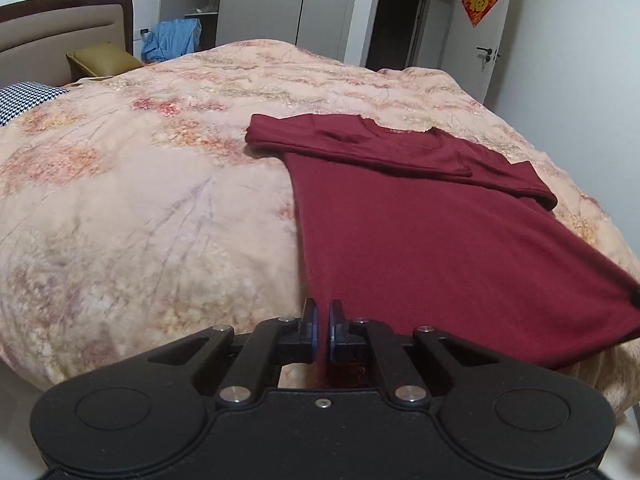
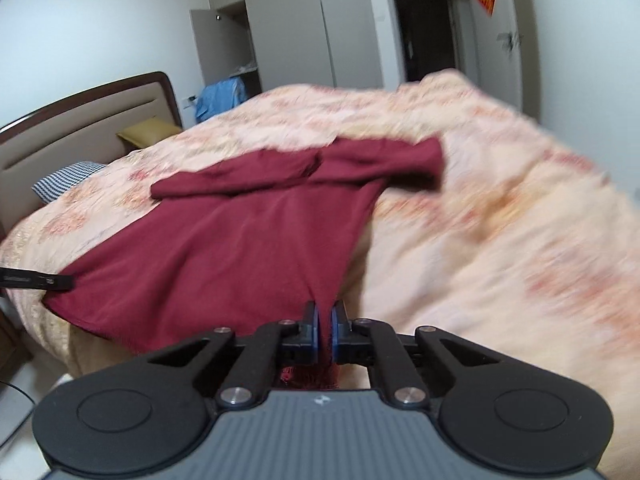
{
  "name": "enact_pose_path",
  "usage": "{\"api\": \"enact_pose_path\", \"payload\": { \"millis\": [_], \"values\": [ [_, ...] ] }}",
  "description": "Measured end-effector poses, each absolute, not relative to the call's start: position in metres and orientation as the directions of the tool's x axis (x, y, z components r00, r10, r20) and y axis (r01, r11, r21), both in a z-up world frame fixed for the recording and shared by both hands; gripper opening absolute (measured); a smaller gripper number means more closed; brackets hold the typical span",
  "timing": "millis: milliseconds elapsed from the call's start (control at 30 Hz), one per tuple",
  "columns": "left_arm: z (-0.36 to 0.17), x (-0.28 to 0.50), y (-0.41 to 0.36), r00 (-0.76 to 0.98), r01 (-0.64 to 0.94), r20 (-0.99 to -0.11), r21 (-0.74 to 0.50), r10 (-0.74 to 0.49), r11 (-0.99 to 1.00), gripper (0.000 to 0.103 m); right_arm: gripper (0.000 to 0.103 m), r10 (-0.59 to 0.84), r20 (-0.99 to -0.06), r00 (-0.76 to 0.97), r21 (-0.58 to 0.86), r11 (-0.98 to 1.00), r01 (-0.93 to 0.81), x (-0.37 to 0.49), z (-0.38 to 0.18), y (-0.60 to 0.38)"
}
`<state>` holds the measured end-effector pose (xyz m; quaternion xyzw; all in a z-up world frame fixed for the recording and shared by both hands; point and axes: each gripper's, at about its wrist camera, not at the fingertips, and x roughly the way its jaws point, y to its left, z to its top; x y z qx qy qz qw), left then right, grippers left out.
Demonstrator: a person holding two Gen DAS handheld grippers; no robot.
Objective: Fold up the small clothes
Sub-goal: 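Grasp the sweater hem with the left gripper while the right gripper grasps the hem too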
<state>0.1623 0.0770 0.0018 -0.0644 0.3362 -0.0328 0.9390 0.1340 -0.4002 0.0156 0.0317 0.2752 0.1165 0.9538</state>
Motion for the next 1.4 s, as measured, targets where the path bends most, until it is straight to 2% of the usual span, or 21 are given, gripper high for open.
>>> {"api": "enact_pose_path", "payload": {
  "millis": [133,200,233,267,300,367,400,433,533,600,700,900,1000,1033,1067,1200,1300,1367,1400],
  "values": [
    [-0.02,0.166,0.08,0.751,-0.003,-0.653,-0.147,-0.095,0.989,0.005,0.006,0.218,-0.544,0.81,0.066,0.974,-0.218,0.133,0.003,-0.403],
    [-0.027,0.165,0.081,0.752,-0.014,-0.653,-0.156,-0.092,0.988,0.009,0.007,0.205,-0.577,0.79,0.051,0.975,-0.216,0.139,-0.01,-0.399],
    [-0.028,0.164,0.081,0.751,-0.013,-0.653,-0.157,-0.094,0.987,0.017,0.007,0.205,-0.588,0.782,0.054,0.975,-0.215,0.141,-0.015,-0.397],
    [-0.027,0.162,0.08,0.752,-0.016,-0.653,-0.149,-0.086,0.989,0.033,0.008,0.212,-0.588,0.78,0.056,0.973,-0.222,0.14,-0.016,-0.394],
    [-0.025,0.16,0.08,0.757,-0.009,-0.648,-0.135,-0.082,0.991,0.042,0.01,0.213,-0.586,0.782,0.048,0.972,-0.228,0.139,-0.015,-0.392],
    [-0.021,0.152,0.077,0.781,0.014,-0.621,-0.089,-0.067,0.996,0.075,0.032,0.212,-0.569,0.794,0.002,0.967,-0.256,0.132,-0.013,-0.386],
    [-0.019,0.148,0.074,0.794,0.02,-0.606,-0.06,-0.052,0.998,0.08,0.055,0.214,-0.549,0.808,-0.033,0.96,-0.277,0.126,-0.014,-0.382],
    [-0.017,0.144,0.072,0.804,0.026,-0.593,-0.035,-0.042,0.999,0.085,0.068,0.223,-0.529,0.819,-0.072,0.949,-0.306,0.121,-0.013,-0.377],
    [-0.014,0.137,0.06,0.823,0.059,-0.567,0.012,-0.042,0.998,0.101,0.072,0.276,-0.503,0.819,-0.193,0.888,-0.418,0.108,-0.013,-0.355],
    [-0.014,0.135,0.049,0.833,0.075,-0.552,0.041,-0.04,0.996,0.102,0.075,0.318,-0.498,0.807,-0.266,0.829,-0.491,0.103,-0.017,-0.335],
    [-0.019,0.138,0.034,0.82,0.125,-0.57,0.076,-0.06,0.989,0.102,0.074,0.368,-0.519,0.772,-0.356,0.728,-0.586,0.097,-0.03,-0.305],
    [-0.03,0.137,0.008,0.809,0.218,-0.579,0.13,-0.105,0.967,0.102,0.058,0.353,-0.543,0.762,-0.54,0.549,-0.639,0.094,-0.061,-0.26],
    [-0.035,0.131,-0.004,0.812,0.275,-0.57,0.182,-0.127,0.944,0.102,0.04,0.339,-0.536,0.774,-0.578,0.521,-0.628,0.096,-0.067,-0.252],
    [-0.037,0.128,-0.008,0.814,0.297,-0.565,0.201,-0.137,0.934,0.102,0.019,0.342,-0.54,0.769,-0.565,0.53,-0.633,0.098,-0.066,-0.252],
    [-0.039,0.124,-0.013,0.814,0.322,-0.56,0.219,-0.152,0.921,0.102,0.012,0.353,-0.545,0.76,-0.535,0.551,-0.64,0.101,-0.062,-0.254],
    [-0.052,0.115,-0.035,0.82,0.415,-0.534,0.302,-0.209,0.858,0.102,0.008,0.452,-0.591,0.669,-0.247,0.688,-0.683,0.124,-0.029,-0.275],
    [-0.064,0.122,-0.053,0.837,0.392,-0.524,0.379,-0.155,0.838,0.102,0.008,0.526,-0.593,0.61,-0.042,0.736,-0.675,0.14,-0.007,-0.296],
    [-0.07,0.129,-0.065,0.852,0.352,-0.515,0.434,-0.093,0.829,0.092,0.008,0.562,-0.585,0.585,0.051,0.746,-0.665,0.147,0.002,-0.305],
    [-0.072,0.133,-0.067,0.858,0.336,-0.509,0.449,-0.072,0.828,0.091,0.008,0.579,-0.579,0.574,0.092,0.746,-0.659,0.15,0.005,-0.311]
  ]
}}
